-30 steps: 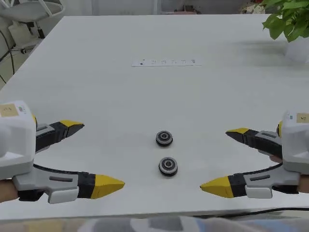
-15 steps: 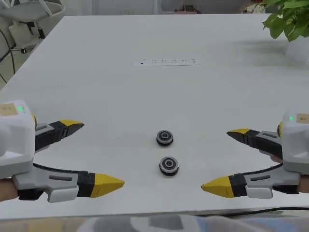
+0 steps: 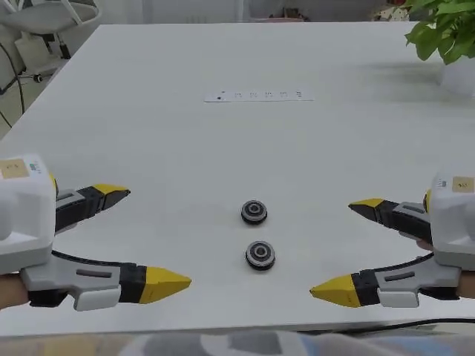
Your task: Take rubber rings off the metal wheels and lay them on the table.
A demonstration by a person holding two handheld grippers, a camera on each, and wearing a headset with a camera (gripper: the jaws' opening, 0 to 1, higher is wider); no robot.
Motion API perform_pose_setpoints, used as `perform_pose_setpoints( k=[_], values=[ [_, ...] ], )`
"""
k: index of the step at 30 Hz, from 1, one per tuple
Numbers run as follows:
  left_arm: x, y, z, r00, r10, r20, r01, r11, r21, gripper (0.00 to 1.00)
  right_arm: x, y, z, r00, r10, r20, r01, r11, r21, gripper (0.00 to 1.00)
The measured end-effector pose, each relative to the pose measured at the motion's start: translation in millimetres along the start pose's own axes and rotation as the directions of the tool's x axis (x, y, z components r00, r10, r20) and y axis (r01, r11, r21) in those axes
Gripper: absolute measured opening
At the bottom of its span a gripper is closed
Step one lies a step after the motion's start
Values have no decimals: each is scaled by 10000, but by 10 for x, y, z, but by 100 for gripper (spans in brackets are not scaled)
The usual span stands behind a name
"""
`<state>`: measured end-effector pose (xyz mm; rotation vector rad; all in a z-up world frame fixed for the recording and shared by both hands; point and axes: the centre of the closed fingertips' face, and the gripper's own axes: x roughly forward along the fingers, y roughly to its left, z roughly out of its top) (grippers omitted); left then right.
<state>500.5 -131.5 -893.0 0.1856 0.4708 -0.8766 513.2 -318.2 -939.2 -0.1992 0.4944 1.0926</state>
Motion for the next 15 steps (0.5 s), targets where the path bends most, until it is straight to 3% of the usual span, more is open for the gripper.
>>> perform_pose_setpoints(
  k=[15],
  values=[
    [20, 23, -8, 9999, -121, -65, 120, 9999, -51, 100, 37, -49, -45, 9999, 29, -138, -30, 10000, -73, 99]
  ],
)
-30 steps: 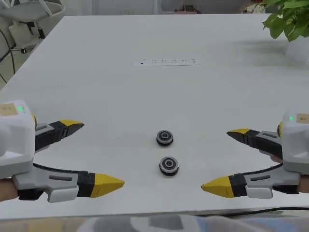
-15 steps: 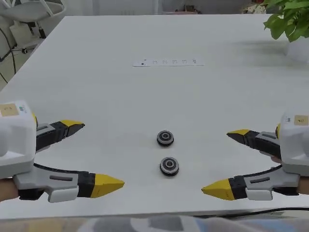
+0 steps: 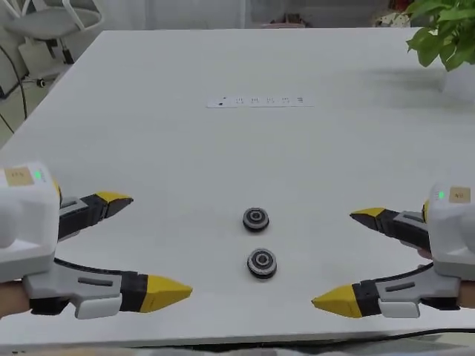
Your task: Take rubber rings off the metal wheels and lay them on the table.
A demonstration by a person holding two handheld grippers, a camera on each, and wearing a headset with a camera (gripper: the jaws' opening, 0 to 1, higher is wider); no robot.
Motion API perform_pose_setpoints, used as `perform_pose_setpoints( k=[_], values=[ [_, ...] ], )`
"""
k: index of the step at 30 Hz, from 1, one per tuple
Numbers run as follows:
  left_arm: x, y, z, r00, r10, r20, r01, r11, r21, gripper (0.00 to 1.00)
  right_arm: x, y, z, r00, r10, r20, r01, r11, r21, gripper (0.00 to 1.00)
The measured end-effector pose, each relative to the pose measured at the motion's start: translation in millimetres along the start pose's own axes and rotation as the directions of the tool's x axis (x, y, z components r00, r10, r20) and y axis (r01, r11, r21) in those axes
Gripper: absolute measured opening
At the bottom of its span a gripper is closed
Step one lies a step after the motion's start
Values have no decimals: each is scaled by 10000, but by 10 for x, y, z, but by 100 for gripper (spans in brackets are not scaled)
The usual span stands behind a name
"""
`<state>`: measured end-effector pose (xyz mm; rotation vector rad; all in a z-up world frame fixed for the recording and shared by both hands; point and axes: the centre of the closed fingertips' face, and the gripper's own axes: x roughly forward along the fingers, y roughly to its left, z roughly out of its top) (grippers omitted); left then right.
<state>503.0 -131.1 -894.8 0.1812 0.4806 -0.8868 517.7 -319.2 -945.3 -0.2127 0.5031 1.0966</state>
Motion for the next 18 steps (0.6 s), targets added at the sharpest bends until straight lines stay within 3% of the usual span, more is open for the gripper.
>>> perform_pose_setpoints(
  k=[18],
  values=[
    [91, 69, 125, 10000, -69, 5, 69, 9994, 329, 98, 16, -5, 64, 9999, 86, 121, -86, 9999, -60, 99]
  ],
)
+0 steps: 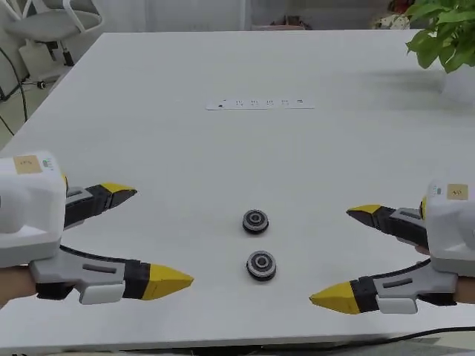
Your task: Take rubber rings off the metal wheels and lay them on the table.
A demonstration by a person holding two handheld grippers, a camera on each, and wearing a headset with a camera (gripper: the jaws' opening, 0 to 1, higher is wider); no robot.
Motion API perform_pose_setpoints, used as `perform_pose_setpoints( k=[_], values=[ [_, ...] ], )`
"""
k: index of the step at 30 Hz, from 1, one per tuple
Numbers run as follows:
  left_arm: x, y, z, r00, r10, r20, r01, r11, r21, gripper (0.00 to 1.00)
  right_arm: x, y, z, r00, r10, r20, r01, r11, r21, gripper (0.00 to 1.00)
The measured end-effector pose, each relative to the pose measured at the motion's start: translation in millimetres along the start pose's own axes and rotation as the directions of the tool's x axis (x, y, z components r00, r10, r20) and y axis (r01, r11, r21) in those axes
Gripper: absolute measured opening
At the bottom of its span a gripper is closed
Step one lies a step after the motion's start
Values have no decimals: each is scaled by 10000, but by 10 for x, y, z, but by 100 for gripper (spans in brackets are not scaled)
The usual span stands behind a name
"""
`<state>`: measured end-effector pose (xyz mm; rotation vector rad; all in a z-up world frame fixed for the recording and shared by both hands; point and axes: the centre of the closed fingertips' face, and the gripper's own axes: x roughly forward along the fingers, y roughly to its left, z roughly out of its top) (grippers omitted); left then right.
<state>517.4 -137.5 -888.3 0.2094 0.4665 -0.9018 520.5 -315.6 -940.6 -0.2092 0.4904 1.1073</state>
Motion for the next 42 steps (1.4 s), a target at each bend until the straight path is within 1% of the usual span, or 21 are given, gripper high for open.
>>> perform_pose_setpoints(
  k=[3, 5, 7, 10, 14, 21, 25, 28, 30, 31, 32, 35, 38, 39, 41, 42],
  values=[
    [32, 25, 31, 10000, 32, 47, -32, 10000, 56, 98, 12, -7, 8, 10000, 21, 7, -21, 10000, -15, 99],
    [56, 28, 55, 10000, -17, 73, 16, 9999, 107, 98, 19, -14, 18, 10000, 58, -7, -58, 9999, -97, 96],
    [82, 25, 61, 9999, -105, 39, 104, 9997, 204, 97, 30, -19, 33, 10000, 76, 9, -76, 9999, -135, 96],
    [118, 29, 32, 9997, -199, -138, 204, 9991, 376, 97, 55, -49, 58, 10000, 77, 46, -76, 9997, -233, 95],
    [168, 34, -3, 9991, -325, -271, 336, 9987, 391, 96, 101, -85, 58, 9999, 142, -15, -142, 9995, -274, 94],
    [252, 19, -13, 9979, -526, -369, 545, 9971, 533, 95, 190, -70, 45, 9993, 368, -98, -372, 9983, -452, 90],
    [305, 3, 4, 9968, -739, -301, 755, 9957, 540, 91, 254, -92, 27, 9986, 504, -188, -513, 9974, -502, 87],
    [347, -2, -15, 9960, -803, -402, 826, 9948, 591, 91, 299, -107, 15, 9980, 572, -250, -587, 9963, -624, 85],
    [374, -16, -11, 9949, -946, -358, 962, 9943, 464, 90, 330, -109, 6, 9976, 623, -290, -641, 9957, -664, 84],
    [391, -32, 4, 9939, -1073, -247, 1079, 9938, 274, 89, 342, -109, 2, 9975, 648, -294, -667, 9955, -677, 83],
    [402, -39, 5, 9933, -1136, -231, 1141, 9933, 201, 89, 355, -112, -3, 9973, 679, -296, -698, 9953, -678, 83],
    [450, -47, -15, 9919, -1216, -355, 1226, 9921, 273, 87, 393, -97, -15, 9963, 811, -296, -829, 9944, -649, 80],
    [492, -48, -35, 9906, -1294, -450, 1310, 9907, 363, 86, 432, -80, -21, 9958, 848, -336, -878, 9912, -990, 75],
    [503, -44, -37, 9903, -1327, -422, 1341, 9904, 347, 85, 445, -82, -27, 9957, 861, -351, -892, 9912, -980, 74],
    [531, -41, -32, 9892, -1435, -290, 1437, 9896, 55, 83, 475, -72, -36, 9950, 904, -418, -941, 9909, -966, 74],
    [550, -34, -37, 9889, -1460, -284, 1461, 9893, 26, 83, 484, -76, -57, 9947, 919, -457, -961, 9903, -1009, 73]
  ],
)
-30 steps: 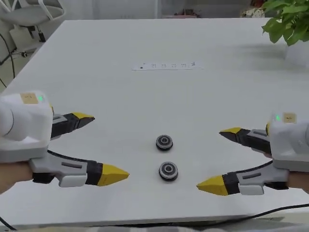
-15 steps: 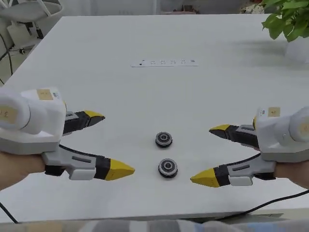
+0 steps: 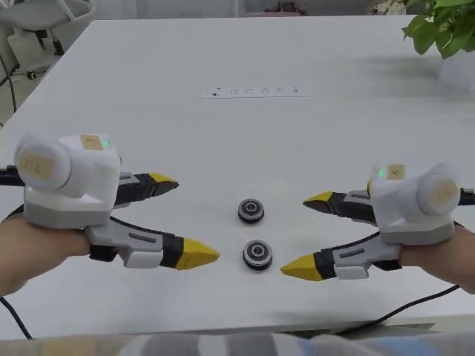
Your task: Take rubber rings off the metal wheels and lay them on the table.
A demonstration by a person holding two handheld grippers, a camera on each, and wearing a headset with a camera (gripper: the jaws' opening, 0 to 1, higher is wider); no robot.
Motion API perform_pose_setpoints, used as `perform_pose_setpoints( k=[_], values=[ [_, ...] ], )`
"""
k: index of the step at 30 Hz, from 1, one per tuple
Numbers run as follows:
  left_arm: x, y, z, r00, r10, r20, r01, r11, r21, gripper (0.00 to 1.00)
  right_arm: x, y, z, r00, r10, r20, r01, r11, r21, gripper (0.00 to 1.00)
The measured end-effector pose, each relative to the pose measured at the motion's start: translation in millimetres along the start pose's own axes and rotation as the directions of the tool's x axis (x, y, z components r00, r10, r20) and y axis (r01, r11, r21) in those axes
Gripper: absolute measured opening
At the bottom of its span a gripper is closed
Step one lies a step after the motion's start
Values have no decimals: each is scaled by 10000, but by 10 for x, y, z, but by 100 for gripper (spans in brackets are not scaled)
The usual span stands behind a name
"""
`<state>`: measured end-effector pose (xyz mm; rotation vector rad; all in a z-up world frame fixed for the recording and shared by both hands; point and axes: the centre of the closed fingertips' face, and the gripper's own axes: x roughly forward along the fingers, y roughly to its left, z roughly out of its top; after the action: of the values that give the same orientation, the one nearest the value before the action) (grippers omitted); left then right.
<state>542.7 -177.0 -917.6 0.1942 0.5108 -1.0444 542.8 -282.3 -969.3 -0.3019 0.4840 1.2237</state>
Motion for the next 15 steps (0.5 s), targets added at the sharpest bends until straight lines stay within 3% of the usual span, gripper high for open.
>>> perform_pose_setpoints(
  k=[15],
  values=[
    [302, -126, -227, 9930, -708, -945, 769, 9951, 625, 78, 191, 67, -183, 9977, 480, -479, -485, 9988, -86, 64]
  ],
)
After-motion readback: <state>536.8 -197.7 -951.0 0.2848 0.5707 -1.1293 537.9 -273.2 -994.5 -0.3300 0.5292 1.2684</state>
